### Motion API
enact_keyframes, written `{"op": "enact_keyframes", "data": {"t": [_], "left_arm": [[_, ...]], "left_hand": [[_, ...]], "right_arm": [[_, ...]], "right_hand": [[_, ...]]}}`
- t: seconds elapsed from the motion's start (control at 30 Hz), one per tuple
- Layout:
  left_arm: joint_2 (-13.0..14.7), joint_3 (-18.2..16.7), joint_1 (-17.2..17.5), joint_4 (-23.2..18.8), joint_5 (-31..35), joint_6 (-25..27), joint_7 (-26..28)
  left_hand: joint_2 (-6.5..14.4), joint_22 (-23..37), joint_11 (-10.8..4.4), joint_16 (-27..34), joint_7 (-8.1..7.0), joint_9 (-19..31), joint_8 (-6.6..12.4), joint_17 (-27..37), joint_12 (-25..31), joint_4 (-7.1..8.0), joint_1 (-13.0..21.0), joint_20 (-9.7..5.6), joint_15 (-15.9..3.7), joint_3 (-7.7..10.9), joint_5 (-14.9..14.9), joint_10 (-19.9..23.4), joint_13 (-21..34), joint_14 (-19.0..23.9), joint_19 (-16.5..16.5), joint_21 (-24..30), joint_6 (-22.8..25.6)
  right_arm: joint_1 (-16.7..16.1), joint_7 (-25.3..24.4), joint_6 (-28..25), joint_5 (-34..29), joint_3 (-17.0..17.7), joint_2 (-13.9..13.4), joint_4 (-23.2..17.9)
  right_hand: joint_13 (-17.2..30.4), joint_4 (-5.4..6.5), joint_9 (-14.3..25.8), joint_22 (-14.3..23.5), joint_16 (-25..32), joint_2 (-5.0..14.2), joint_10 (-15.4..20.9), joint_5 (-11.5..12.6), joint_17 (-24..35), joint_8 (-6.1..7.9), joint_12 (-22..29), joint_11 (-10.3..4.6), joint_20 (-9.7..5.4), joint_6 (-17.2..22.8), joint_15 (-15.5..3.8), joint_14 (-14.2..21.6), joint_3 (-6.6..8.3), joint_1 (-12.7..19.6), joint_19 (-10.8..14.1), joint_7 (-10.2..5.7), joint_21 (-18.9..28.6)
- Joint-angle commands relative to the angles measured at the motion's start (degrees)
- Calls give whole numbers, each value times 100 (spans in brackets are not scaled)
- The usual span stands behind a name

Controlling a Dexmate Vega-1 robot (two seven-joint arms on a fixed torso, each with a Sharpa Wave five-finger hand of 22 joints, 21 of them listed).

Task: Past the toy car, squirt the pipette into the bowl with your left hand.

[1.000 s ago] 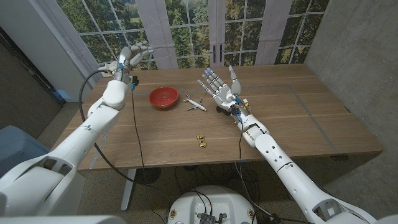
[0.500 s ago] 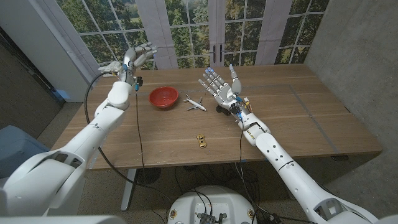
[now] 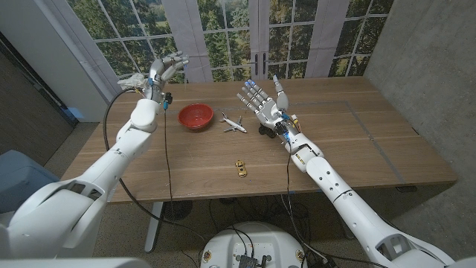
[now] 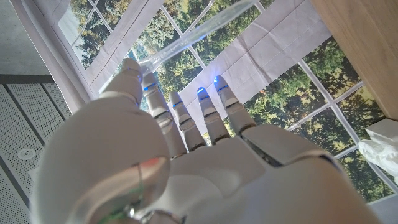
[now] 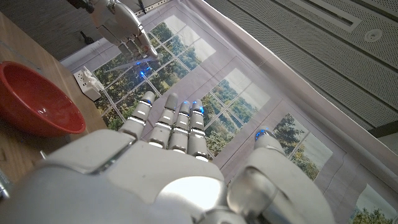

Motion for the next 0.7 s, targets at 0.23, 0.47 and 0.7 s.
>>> {"op": "enact_keyframes", "data": {"t": [0.23, 0.47, 0.7], "left_arm": [[-6, -101, 111, -133, -227, 139, 3], [18, -145, 151, -227, -394, 267, -97], [57, -156, 183, -312, -456, 383, -145]], "left_hand": [[60, 17, -22, 25, -14, 52, 83, 2, 14, -30, 184, -87, -754, 20, 4, 52, 23, 77, 79, 38, 198], [183, 23, -21, 1, 37, 211, 83, 16, -45, 33, 204, -121, -740, 19, 10, -94, 28, 31, 27, 18, -30], [269, 28, -15, -39, 268, 430, 261, -1, -94, 16, 276, -171, -721, 66, 17, -342, 30, -12, -16, 7, 91]], "right_arm": [[77, -7, -31, -14, -20, 10, 74], [85, -13, 12, -46, -25, 31, 89], [97, -14, 16, -60, -29, 35, 100]], "right_hand": [[-4, -37, 7, 12, 10, -13, 10, 31, -8, -9, -7, 16, 18, 31, 0, -3, 8, -58, -39, 24, -25], [-13, -48, 7, 13, 10, -8, 18, 30, -11, -3, -3, 13, 13, 59, -1, -8, 7, -71, -41, 37, -29], [-24, -61, 6, 14, 11, -1, 28, 30, -14, -2, 0, 14, 20, 77, -2, -9, 7, -86, -49, 54, -37]]}}
